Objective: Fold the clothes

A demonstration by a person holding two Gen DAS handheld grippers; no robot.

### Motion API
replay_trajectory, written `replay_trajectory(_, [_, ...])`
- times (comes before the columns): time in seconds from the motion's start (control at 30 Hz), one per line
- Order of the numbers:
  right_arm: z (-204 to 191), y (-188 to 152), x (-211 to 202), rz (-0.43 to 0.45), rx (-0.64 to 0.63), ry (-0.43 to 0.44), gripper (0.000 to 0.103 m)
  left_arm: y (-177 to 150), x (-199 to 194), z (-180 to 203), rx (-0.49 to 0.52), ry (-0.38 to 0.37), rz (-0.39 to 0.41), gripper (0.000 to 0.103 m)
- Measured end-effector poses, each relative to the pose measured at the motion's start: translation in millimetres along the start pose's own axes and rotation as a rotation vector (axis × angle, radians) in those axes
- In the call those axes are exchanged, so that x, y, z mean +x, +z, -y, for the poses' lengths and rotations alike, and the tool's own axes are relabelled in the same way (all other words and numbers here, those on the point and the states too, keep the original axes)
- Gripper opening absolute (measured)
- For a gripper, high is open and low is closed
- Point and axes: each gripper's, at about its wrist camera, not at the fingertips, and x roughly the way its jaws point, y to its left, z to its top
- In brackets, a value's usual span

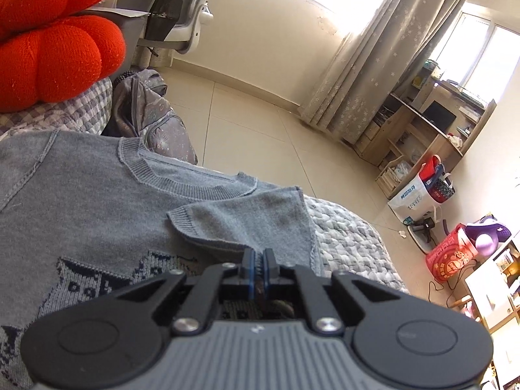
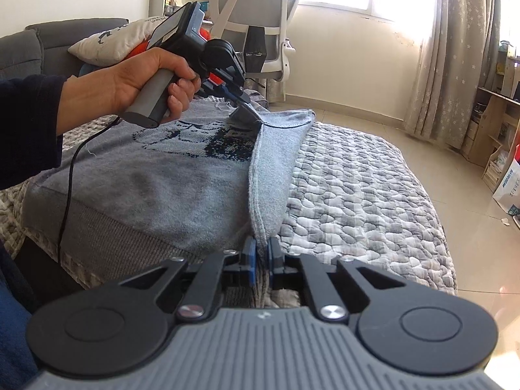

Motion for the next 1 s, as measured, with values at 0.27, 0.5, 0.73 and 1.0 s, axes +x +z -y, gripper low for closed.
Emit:
replay_trajectory(0.27, [-18, 34, 22, -0.101, 0.099, 0.228, 0.007, 9, -6, -28, 0.006, 0.032, 0.046, 0.005])
replay_trajectory(0.5, [-21, 32, 57, -0.242, 0.230, 0.294, 0.017, 4, -6, -50, -0.018, 0.014, 0.046, 0.005])
replay_trajectory(0.73, [-15, 36, 64, -0.232, 0.344, 0.346, 0.019, 4, -2, -47, -0.044, 0.009, 0.051, 0.005])
replay_trajectory(1.0, [-18, 41, 71, -0.211, 0.366, 0.422, 0.018, 11, -10, -49, -0.063, 0.016, 0.090, 0.003])
